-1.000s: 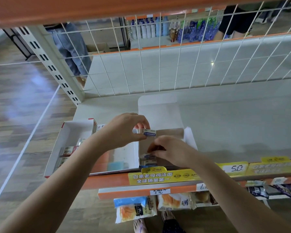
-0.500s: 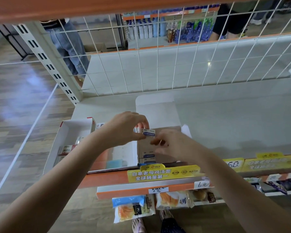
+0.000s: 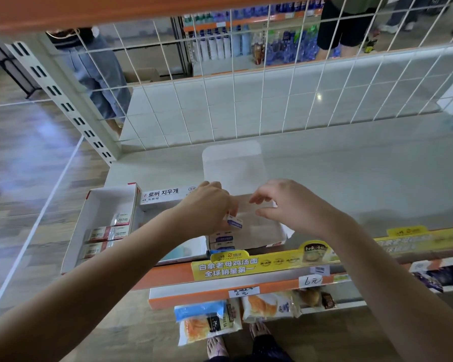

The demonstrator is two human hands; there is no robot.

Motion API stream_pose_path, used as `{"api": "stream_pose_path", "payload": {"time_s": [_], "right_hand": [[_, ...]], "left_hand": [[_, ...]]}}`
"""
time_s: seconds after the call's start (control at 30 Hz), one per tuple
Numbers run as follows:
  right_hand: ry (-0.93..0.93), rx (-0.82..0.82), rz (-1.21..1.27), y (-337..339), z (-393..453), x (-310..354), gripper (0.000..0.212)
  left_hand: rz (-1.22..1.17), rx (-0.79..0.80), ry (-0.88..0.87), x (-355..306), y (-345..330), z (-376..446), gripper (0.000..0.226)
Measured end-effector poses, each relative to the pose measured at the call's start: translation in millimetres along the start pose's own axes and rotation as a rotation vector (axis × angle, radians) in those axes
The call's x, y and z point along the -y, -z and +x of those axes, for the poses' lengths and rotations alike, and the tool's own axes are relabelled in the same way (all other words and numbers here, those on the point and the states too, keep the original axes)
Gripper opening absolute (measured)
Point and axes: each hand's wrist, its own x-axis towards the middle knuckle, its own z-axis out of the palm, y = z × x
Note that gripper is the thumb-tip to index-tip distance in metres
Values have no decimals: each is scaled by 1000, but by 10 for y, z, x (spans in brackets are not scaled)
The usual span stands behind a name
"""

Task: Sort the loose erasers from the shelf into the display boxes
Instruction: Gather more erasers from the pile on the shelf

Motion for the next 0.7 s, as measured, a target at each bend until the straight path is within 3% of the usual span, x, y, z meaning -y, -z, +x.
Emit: {"api": "stream_pose_path", "payload": {"time_s": [0.47,0.7], "right_hand": [[6,27,-67,-20,24,75,27],[3,60,-62,-48,40,117,29]], "left_hand": [[118,145,39,74,21,-76,23],[65,206,34,107,38,-61,24]]}}
